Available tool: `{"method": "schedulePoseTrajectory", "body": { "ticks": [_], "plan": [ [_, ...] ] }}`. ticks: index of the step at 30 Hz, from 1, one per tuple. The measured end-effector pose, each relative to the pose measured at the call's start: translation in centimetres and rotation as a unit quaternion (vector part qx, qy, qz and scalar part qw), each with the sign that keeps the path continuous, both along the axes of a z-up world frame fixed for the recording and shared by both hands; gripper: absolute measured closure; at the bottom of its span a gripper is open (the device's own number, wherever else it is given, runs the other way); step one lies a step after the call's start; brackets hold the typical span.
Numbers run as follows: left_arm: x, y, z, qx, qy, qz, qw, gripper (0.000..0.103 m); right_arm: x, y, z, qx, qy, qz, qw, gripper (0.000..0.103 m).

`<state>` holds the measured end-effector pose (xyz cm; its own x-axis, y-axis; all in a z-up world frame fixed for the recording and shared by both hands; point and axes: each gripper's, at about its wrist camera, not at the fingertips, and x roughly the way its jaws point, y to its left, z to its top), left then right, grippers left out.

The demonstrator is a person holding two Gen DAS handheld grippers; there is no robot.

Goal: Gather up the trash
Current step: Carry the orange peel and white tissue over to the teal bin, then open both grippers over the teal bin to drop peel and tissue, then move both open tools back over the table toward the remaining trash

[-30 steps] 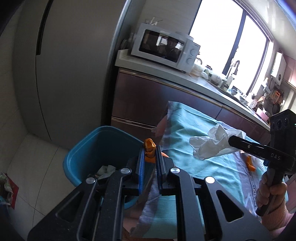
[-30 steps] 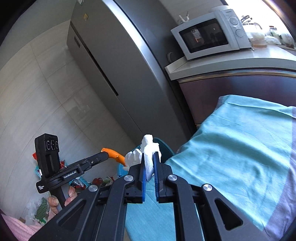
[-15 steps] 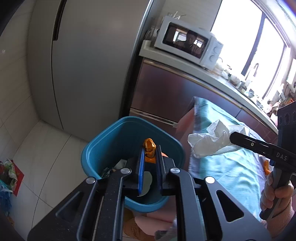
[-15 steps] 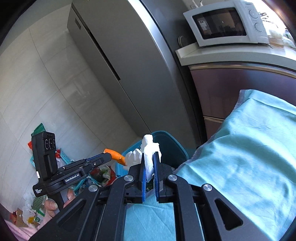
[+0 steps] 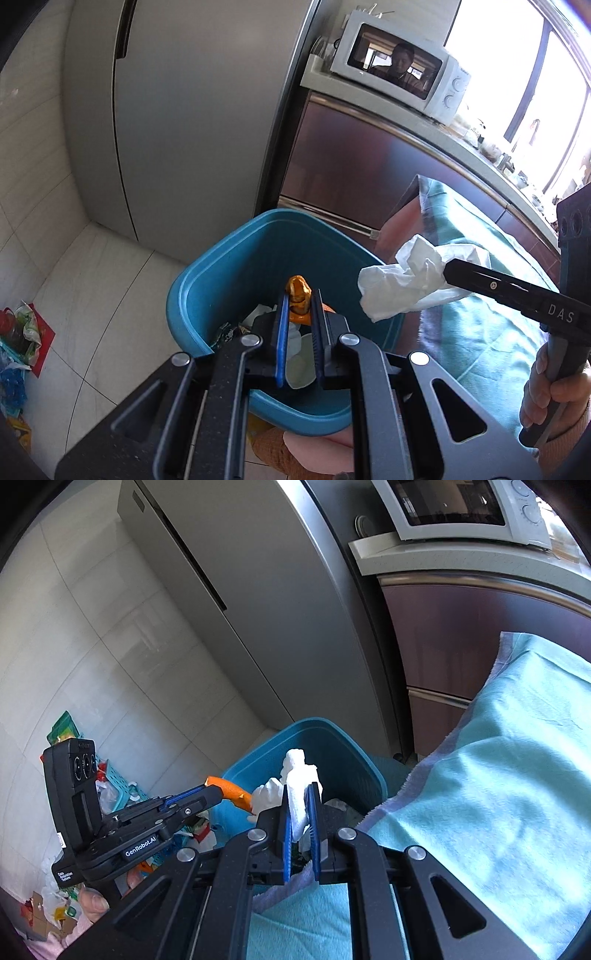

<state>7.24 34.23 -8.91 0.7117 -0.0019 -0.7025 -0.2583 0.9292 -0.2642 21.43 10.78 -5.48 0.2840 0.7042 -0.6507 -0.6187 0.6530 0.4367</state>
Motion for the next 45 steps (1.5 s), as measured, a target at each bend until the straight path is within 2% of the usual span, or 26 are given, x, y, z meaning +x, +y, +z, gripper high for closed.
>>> {"method": "schedulePoseTrajectory", "body": {
  "ticks": [6,8,12,22,25,26,29,35,40,45],
  "plan": [
    [1.3,-0.1,-1.2,0.001,0.016,0.005,0.9999,0.091,0.2,1.3,-0.7,-0.015,0.005,0.001,1.0,0.09],
    [1.7,-0.1,-1.7,-0.003,0.023,0.007,0.9997,0.09,0.3,1.4,-0.8,-0.018,0.006,-0.002,1.0,0.083],
    [2.3,-0.1,-2.5,-0.011,0.032,0.008,0.9994,0.088,0.2,1.1,-1.0,-0.019,0.008,-0.006,1.0,0.079],
    [1.9,-1.0,-2.5,-0.016,0.018,-0.003,0.9997,0.073,0.4,-0.5,-0.5,-0.008,0.004,-0.012,1.0,0.078],
    [1.3,-2.1,-1.5,-0.014,-0.002,-0.015,0.9998,0.065,-0.2,-1.5,0.3,-0.002,-0.009,-0.012,1.0,0.078],
    [1.1,-2.5,-1.2,-0.013,-0.008,-0.02,0.9997,0.058,-0.6,-2.0,0.7,0.0,-0.015,-0.012,1.0,0.077],
    [0.5,-4.4,0.3,-0.006,-0.035,-0.043,0.9985,0.052,-1.7,-4.0,1.7,0.003,-0.038,-0.018,0.999,0.07],
    [0.0,-9.1,2.8,-0.002,-0.076,-0.104,0.9917,0.044,-3.9,-9.6,3.2,0.008,-0.065,-0.058,0.996,0.066],
    [0.3,-14.4,4.0,0.002,-0.093,-0.173,0.9806,0.041,-5.6,-16.1,3.6,0.014,-0.071,-0.12,0.99,0.065],
    [0.8,-19.6,4.2,0.002,-0.093,-0.229,0.9689,0.04,-7.1,-23.0,3.3,0.014,-0.068,-0.192,0.979,0.065]
  ]
}}
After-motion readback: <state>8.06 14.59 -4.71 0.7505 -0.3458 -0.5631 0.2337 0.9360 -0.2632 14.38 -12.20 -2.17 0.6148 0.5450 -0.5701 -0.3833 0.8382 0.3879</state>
